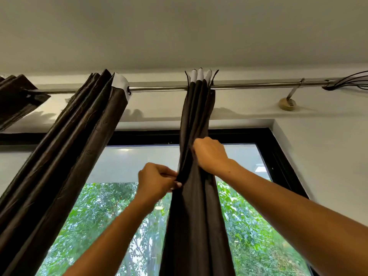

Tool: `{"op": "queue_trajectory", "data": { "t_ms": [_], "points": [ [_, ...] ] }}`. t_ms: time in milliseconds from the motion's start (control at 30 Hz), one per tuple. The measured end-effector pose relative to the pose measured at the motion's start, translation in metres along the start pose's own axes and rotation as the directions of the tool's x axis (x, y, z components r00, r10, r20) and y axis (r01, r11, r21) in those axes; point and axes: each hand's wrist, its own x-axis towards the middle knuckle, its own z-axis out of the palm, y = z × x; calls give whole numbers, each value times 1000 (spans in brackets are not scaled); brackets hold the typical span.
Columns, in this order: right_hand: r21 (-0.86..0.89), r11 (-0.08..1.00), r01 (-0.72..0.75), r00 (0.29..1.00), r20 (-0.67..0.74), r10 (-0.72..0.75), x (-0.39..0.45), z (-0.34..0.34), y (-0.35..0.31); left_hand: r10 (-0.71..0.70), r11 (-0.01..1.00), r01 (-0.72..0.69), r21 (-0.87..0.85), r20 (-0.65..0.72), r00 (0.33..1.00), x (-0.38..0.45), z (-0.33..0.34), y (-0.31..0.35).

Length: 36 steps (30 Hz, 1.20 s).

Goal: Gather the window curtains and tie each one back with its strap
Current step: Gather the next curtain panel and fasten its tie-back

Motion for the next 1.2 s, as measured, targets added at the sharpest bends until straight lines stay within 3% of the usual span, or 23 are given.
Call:
{"op": "queue_trajectory", "data": {
  "t_ms": [67, 200, 400, 500, 567, 600, 733, 833, 1000, 1200],
  "points": [
    [16, 994, -103, 994, 40, 103, -13, -6, 24, 24, 1000, -25, 12, 22, 999, -7, 23, 11],
    [212, 937, -277, 960, 111, 259, -48, -16, 52, 75, 997, -75, 9, 25, 997, -19, 53, 22],
    [285, 912, -294, 956, 94, 279, -97, 0, 40, 68, 997, -69, -18, -53, 996, -34, 59, 13],
    [564, 765, -310, 925, -9, 381, -108, 6, 30, 51, 997, -54, -52, -64, 997, -36, 55, 10],
    [704, 628, -332, 886, 5, 464, -111, 3, 24, 49, 996, -53, -76, -62, 997, -36, 52, 10],
    [728, 608, -317, 882, -10, 472, -111, 3, 22, 50, 996, -55, -77, -62, 997, -35, 50, 11],
    [523, 739, -426, 840, -76, 538, -110, 0, 28, 2, 993, -9, -114, -59, 998, -31, 43, 11],
    [328, 779, -534, 786, -146, 600, -118, -1, 32, -32, 983, 28, -180, -18, 999, -31, 39, 9],
    [203, 906, -371, 915, -84, 394, -130, 7, 2, -71, 971, 69, -229, 1, 997, -38, 40, -5],
    [158, 937, -311, 950, 37, 309, -168, 13, -18, -158, 976, 157, -148, 5, 987, -77, 37, -37]
  ]
}}
